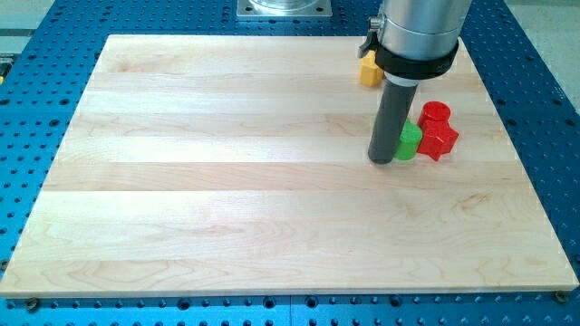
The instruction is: Move the triangle towards the top left corner
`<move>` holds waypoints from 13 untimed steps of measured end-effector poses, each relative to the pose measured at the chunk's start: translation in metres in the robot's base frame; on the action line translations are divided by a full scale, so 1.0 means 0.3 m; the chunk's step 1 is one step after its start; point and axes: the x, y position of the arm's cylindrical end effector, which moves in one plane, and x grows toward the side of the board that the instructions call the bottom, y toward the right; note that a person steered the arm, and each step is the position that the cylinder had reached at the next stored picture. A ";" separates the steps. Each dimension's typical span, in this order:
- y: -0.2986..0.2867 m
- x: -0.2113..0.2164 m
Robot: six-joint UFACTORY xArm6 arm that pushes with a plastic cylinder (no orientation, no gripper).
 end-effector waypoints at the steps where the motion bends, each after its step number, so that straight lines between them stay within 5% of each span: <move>1: 0.000 0.001; 3: 0.182 0.309; 4: 0.476 0.293; 5: 0.699 0.126; 7: 0.607 -0.363; 9: 0.414 -0.669; 13: -0.042 -0.601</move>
